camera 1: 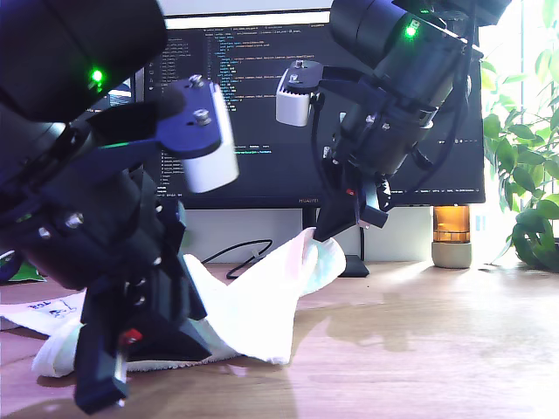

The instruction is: Fold the tea towel to a neat square and place it to the right

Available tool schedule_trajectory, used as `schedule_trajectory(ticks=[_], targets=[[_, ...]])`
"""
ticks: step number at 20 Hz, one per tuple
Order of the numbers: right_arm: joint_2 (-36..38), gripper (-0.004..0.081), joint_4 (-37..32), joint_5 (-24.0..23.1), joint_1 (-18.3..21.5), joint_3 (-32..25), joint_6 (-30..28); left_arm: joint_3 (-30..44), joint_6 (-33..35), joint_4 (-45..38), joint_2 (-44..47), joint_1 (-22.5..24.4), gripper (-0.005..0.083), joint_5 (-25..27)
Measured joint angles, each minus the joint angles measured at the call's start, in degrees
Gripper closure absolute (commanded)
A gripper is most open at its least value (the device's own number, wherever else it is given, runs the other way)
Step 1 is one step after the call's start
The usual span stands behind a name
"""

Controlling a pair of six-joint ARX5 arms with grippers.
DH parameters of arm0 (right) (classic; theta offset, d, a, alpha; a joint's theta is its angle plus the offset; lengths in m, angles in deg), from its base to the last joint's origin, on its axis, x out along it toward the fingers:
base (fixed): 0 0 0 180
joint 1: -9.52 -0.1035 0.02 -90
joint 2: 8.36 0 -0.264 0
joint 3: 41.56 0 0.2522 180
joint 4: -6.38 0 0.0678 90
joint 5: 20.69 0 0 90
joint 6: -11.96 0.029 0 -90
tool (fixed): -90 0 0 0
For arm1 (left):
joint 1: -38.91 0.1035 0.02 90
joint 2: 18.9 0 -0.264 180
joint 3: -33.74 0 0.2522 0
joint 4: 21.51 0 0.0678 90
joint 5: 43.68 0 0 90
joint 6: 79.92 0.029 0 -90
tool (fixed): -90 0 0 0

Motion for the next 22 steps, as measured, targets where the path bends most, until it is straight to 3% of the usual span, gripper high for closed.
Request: schedule_trajectory(ticks=[6, 13, 16, 22], targets=[[0.0, 0.0783, -0.79, 0.02, 0.5, 0.0, 1.42, 0.0, 1.95, -1.73, 0.0, 4.92, 0.0482, -1.01], [0.0, 0.0783, -0.98, 0.02, 0.81, 0.0, 1.42, 0.0, 2.69, -0.96, 1.16, 2.51, 0.0482, -1.27], [0.0, 0.0783, -1.03, 0.04, 0.81, 0.0, 1.42, -0.02, 2.91, -0.22, 5.99, 1.51, 0.0482, -4.28], [0.0, 0.0783, -1.18, 0.28, 0.83, 0.0, 1.42, -0.33, 3.78, 2.71, 6.16, 5.95, 0.0484, -7.34]])
